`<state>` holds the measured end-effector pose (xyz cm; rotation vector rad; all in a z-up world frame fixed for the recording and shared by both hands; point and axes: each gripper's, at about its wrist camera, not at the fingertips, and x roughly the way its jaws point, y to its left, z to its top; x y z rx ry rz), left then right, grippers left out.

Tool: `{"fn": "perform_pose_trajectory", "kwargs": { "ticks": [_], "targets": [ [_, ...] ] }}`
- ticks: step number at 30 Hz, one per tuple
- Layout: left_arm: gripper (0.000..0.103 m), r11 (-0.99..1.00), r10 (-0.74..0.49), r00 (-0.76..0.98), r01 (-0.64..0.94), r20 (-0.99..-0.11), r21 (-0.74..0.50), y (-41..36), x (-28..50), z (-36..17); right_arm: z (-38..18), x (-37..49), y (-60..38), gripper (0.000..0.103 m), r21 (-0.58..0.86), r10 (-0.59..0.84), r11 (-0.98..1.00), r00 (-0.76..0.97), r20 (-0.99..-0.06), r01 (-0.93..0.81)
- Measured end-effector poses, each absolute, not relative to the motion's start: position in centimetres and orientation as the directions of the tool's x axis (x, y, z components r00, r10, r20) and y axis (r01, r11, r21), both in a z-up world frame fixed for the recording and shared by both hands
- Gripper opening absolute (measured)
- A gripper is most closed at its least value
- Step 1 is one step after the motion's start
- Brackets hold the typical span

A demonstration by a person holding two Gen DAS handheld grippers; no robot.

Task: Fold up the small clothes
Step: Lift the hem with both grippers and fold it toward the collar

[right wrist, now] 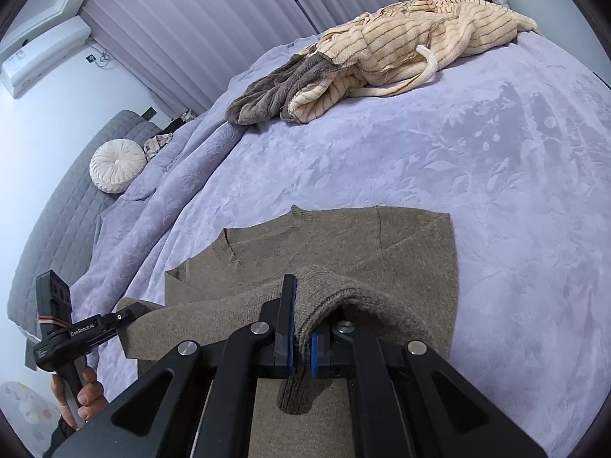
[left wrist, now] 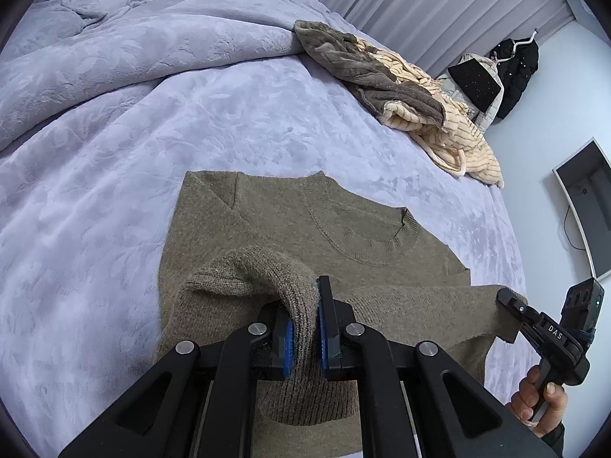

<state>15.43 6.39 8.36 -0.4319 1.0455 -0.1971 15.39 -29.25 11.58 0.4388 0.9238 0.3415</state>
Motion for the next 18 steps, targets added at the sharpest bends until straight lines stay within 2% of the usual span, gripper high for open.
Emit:
{"fn": "perform_pose_trajectory", "kwargs": {
  "ticks": [18],
  "targets": [
    [0.011, 0.901, -0.349, 0.467, -0.07, -0.812, -0.428, 6.0, 20.1, 5.8, 8.2, 19.8, -29.1, 0.006, 0.477, 0.426, 0.878, 0.521, -0.74, -0.041]
  ]
}}
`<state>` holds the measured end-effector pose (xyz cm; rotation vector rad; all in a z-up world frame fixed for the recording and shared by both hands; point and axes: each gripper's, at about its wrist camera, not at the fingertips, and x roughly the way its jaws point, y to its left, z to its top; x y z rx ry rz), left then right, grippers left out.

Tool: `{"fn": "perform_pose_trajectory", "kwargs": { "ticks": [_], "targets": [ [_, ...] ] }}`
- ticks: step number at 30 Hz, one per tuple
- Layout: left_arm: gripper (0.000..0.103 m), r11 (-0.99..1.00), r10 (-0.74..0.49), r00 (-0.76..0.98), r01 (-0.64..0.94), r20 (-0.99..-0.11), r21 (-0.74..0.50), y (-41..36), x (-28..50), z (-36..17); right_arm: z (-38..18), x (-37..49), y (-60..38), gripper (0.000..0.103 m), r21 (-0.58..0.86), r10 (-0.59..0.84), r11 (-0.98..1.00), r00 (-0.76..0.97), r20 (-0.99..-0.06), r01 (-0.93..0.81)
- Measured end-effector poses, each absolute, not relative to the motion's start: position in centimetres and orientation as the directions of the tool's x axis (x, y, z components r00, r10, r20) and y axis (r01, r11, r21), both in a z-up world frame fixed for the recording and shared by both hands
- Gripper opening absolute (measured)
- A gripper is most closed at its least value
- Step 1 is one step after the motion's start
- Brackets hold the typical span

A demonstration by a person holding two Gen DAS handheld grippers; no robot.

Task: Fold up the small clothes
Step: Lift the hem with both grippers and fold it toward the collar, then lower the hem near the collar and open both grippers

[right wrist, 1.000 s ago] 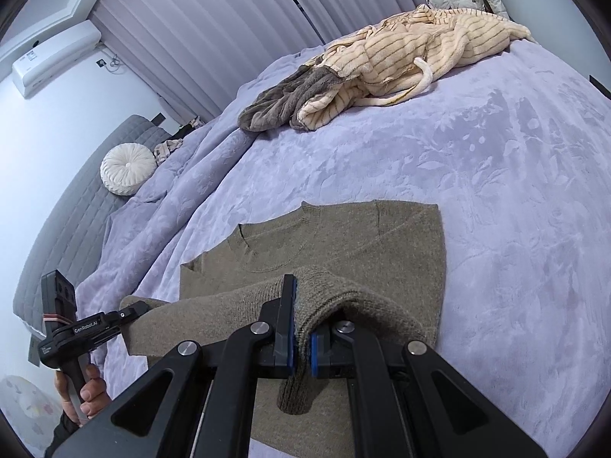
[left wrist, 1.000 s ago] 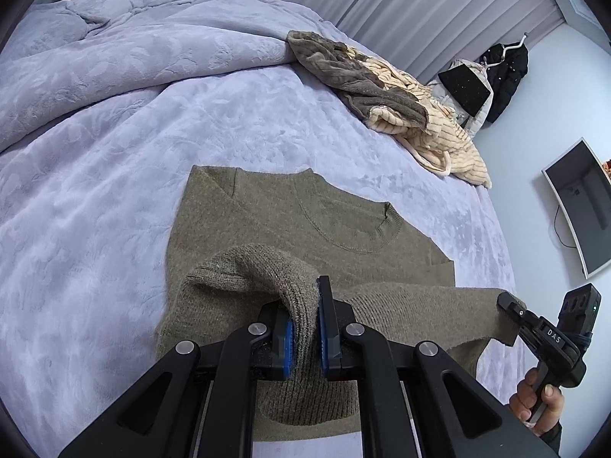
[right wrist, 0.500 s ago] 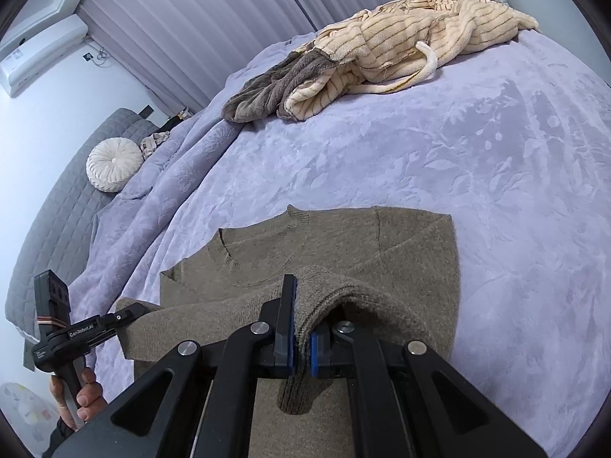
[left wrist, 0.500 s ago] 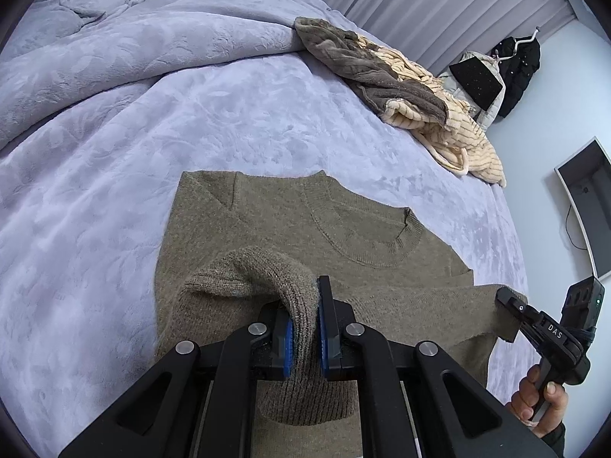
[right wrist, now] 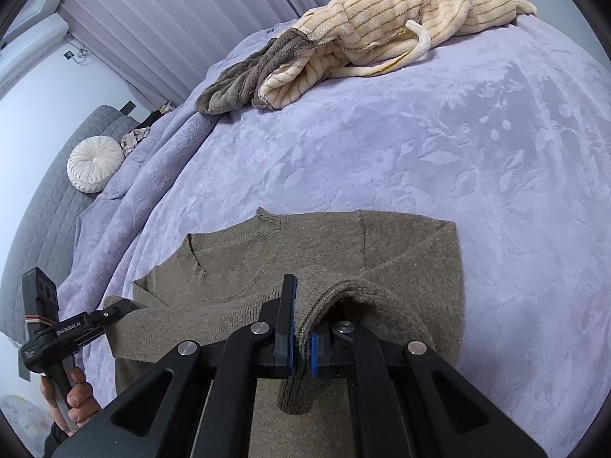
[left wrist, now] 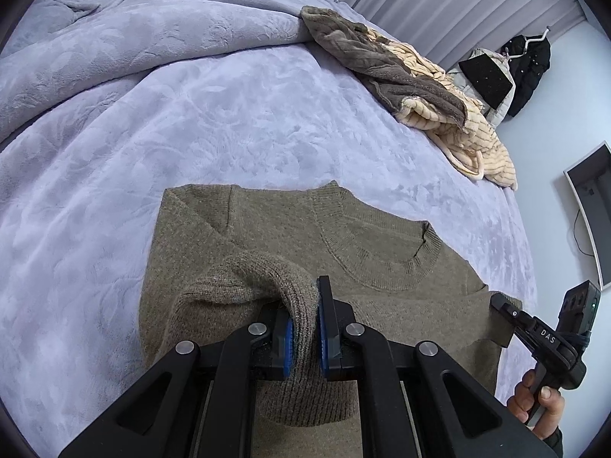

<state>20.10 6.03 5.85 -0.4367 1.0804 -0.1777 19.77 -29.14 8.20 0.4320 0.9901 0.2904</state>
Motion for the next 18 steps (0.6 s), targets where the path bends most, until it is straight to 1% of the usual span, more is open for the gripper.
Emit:
{"fn": "perform_pose_trajectory", "kwargs": {
  "ticks": [9, 14, 16, 17, 18],
  "targets": [
    [0.011, 0.892, -0.359, 0.439, -0.097, -0.824, -0.441, 6.5, 22.0, 3.8, 6.4, 21.2, -29.7, 0.006, 0.484, 0.42, 0.875, 0.499, -0.758, -0.002],
    [0.011, 0.889, -0.363, 0.402, -0.121, -0.84, -0.442, 6.7, 22.7, 2.0, 5.2, 22.1, -30.2, 0.006, 0.529, 0.445, 0.847, 0.485, -0.752, 0.043],
    [0.018, 0.872, -0.386, 0.38, -0.147, -0.841, -0.467, 7.2, 23.0, 1.2, 4.7, 22.5, -30.3, 0.006, 0.54, 0.452, 0.839, 0.474, -0.756, 0.063],
    [0.028, 0.857, -0.41, 0.379, -0.152, -0.83, -0.493, 7.4, 23.1, 1.0, 4.3, 22.6, -30.4, 0.008, 0.554, 0.462, 0.829, 0.462, -0.757, 0.078],
    [0.046, 0.832, -0.449, 0.381, -0.154, -0.809, -0.534, 7.7, 23.0, 0.9, 4.0, 22.7, -30.7, 0.008, 0.568, 0.471, 0.818, 0.457, -0.754, 0.093]
  ]
}}
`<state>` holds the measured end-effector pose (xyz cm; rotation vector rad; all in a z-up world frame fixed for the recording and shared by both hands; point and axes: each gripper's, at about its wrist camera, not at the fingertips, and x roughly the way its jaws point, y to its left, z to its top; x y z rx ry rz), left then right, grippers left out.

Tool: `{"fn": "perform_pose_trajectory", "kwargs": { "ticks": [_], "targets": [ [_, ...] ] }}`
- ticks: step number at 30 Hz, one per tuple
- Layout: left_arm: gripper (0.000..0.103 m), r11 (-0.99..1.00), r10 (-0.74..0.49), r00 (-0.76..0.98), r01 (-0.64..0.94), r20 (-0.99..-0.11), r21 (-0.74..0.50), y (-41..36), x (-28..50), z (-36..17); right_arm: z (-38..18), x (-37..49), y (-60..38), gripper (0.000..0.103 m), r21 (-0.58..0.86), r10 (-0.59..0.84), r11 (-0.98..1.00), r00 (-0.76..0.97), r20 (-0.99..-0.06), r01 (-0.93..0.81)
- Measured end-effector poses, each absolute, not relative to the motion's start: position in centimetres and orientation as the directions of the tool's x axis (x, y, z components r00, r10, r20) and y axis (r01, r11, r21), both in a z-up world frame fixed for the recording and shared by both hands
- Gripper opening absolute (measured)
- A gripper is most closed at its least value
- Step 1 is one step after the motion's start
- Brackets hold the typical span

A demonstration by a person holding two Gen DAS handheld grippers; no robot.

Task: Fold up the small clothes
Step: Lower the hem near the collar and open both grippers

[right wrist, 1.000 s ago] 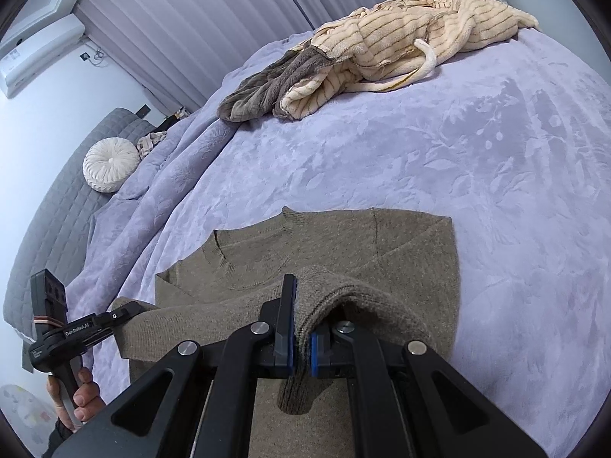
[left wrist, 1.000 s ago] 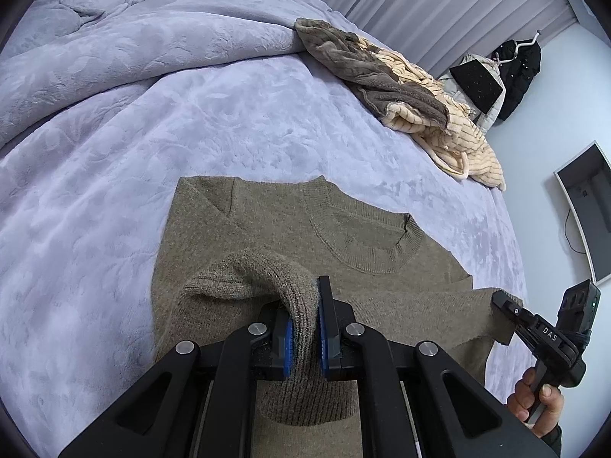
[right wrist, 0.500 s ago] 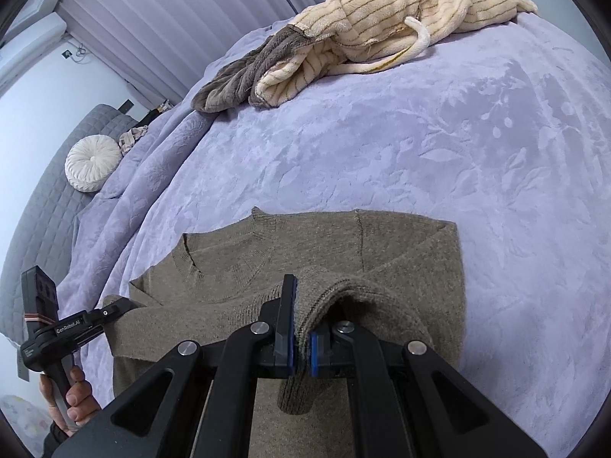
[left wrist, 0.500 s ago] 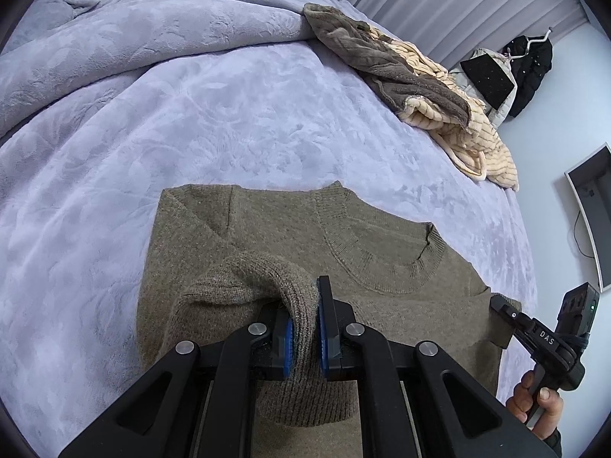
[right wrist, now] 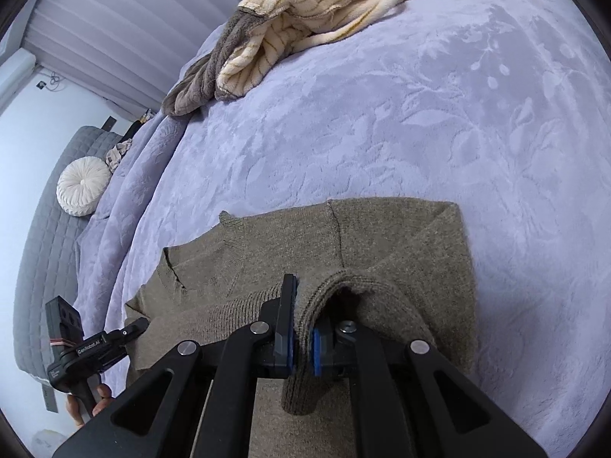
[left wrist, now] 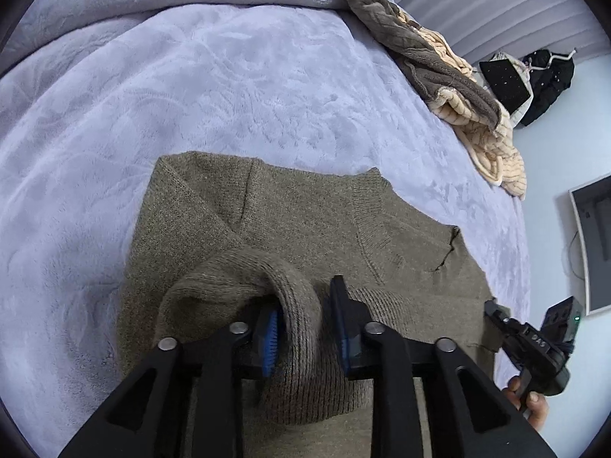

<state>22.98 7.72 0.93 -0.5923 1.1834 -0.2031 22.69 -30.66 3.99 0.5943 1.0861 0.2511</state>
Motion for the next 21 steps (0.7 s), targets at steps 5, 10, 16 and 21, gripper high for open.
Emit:
{"fn": "perform_pose_trajectory", "kwargs": {
  "ticks": [5, 10, 16, 21],
  "targets": [
    [0.087, 0.801, -0.469, 0.438, -0.155, -0.767, -0.578, 8.2, 22.2, 2.3, 4.2, 22.4, -31.5, 0.016, 0.595, 0.486, 0.795, 0.462, -0.742, 0.118],
    [0.087, 0.81, -0.463, 0.445, -0.139, -0.767, -0.57, 8.9, 21.0, 3.5, 6.2, 21.3, -32.5, 0.062, 0.601, 0.466, 0.789, 0.513, -0.721, 0.127],
    [0.087, 0.889, -0.386, 0.468, -0.043, -0.795, -0.456, 8.0, 18.6, 5.7, 10.2, 18.7, -32.9, 0.066, 0.546, 0.402, 0.835, 0.609, -0.683, 0.061],
    [0.087, 0.935, -0.353, 0.444, 0.156, -0.823, -0.317, 3.5, 18.3, 5.9, 10.3, 17.3, -28.0, 0.066, 0.269, 0.299, 0.953, 0.578, -0.759, -0.139]
  ]
}}
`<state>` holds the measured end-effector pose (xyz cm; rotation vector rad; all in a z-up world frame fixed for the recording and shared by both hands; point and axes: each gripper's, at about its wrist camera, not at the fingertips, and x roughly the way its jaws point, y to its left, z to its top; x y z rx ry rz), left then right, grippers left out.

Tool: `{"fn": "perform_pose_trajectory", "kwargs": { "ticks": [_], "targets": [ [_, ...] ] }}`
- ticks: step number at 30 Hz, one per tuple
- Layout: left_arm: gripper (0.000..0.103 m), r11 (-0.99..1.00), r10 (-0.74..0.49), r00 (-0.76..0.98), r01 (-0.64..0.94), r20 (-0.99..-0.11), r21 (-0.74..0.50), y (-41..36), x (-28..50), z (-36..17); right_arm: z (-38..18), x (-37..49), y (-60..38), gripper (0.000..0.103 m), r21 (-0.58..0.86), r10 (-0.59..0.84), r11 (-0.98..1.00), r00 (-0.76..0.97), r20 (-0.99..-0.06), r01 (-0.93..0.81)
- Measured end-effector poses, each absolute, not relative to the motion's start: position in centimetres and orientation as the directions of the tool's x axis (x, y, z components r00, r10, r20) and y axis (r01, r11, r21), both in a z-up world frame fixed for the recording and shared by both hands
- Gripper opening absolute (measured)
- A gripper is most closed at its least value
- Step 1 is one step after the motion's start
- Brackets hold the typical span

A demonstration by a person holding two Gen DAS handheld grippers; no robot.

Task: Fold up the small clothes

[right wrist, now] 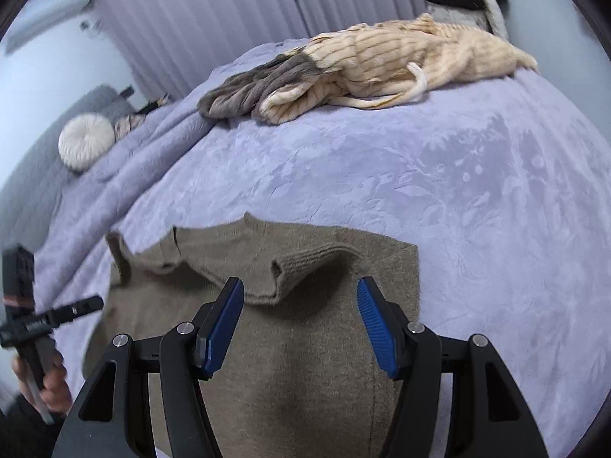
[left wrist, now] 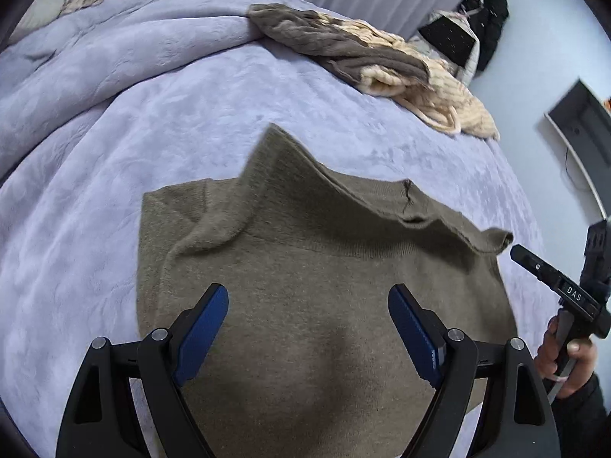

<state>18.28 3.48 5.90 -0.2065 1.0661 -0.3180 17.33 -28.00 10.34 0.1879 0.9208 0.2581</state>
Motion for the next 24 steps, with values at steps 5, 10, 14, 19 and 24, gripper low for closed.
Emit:
{"fn": "perform_pose_trajectory", "kwargs": {
  "ticks": [5, 10, 14, 19, 24],
  "targets": [
    [0.087, 0.961, -0.269, 0.42, 0.172, -0.867, -0.216, 1.1, 21.4, 4.1, 8.8, 17.9, -23.9, 0.066, 0.13, 0.28, 0.945, 0.541, -0.793, -0.299],
    [0.087, 0.976, -0.216, 0.393, 0.09, -0.894, -0.196, 1.9, 25.6, 2.2, 6.7, 21.6, -23.0, 0.066, 0.097, 0.25, 0.947, 0.509, -0.824, -0.307],
    [0.087, 0.969, -0.247, 0.366, 0.072, -0.897, -0.237, 2.9, 26.7, 1.3, 4.2, 25.5, -24.7, 0.065, 0.122, 0.201, 0.972, 0.447, -0.872, -0.199],
    [0.087, 0.96, -0.279, 0.455, 0.099, -0.846, -0.263, 5.6, 21.9, 5.2, 6.7, 23.8, -26.1, 0.066, 0.131, 0.175, 0.984, 0.509, -0.843, -0.12],
    [0.087, 0.945, -0.251, 0.507, -0.056, -0.825, -0.322, 13.3, 13.3, 5.3, 9.8, 17.8, -26.0, 0.073, 0.168, 0.207, 0.978, 0.582, -0.786, -0.122]
  ]
}}
